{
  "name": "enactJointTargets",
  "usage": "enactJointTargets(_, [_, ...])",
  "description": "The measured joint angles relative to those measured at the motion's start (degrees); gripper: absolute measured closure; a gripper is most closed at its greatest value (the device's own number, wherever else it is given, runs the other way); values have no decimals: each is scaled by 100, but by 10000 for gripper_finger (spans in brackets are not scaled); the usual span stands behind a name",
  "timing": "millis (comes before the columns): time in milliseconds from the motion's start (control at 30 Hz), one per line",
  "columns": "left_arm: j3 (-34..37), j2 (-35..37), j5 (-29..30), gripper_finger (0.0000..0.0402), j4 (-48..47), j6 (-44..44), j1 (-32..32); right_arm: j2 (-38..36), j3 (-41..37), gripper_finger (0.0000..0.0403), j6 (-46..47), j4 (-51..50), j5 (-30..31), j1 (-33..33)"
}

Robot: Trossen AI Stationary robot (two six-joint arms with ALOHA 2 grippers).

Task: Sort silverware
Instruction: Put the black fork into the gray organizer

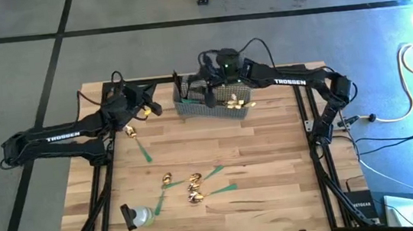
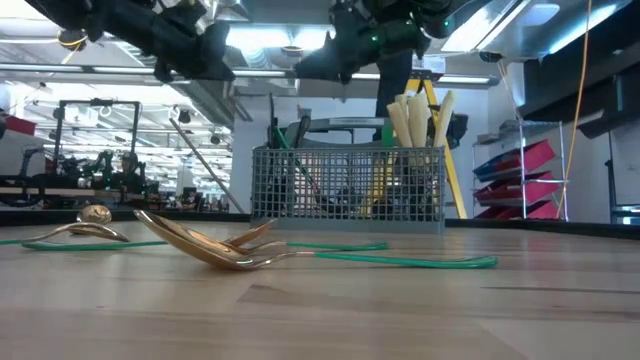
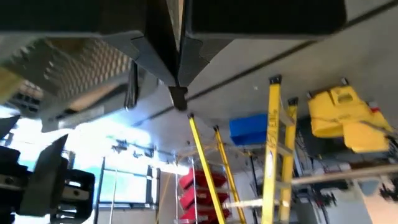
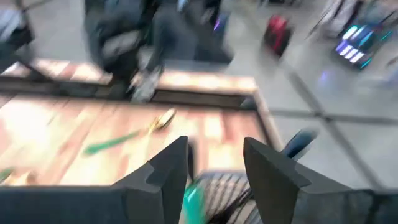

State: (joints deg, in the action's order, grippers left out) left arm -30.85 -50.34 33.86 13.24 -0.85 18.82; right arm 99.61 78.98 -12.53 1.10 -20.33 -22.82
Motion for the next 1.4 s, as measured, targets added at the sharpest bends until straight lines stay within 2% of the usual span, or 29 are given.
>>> enactJointTargets(67, [47,117,-136,402,-154,-159,-70,15,-2,265,-11,-335,281,172])
enactJointTargets(167, [169,210,-240,402,-208,-301,-210,140,-8,265,-32,-514,1198,493])
enactJointTargets(300, [295,223,-236,402,-282,-355,-402,368,-11,265,8,-107,1555,786])
enactJointTargets(433, [414,225,-217,402,-257,-439,-465,583,-11,265,133,366,2244,884])
enactJointTargets(700, [603,223,-126,402,-193,-496,-465,936,-11,265,654,633,2377,913])
enactJointTargets(1067, [605,223,-41,402,-184,-518,-451,984,-4,269,886,1158,2721,903])
enactJointTargets(1200, [605,223,457,402,-195,-478,-440,1125,-7,289,994,1215,2727,893])
enactJointTargets(1400, [605,221,397,402,-287,-454,-308,1220,20,354,1068,1303,2725,893])
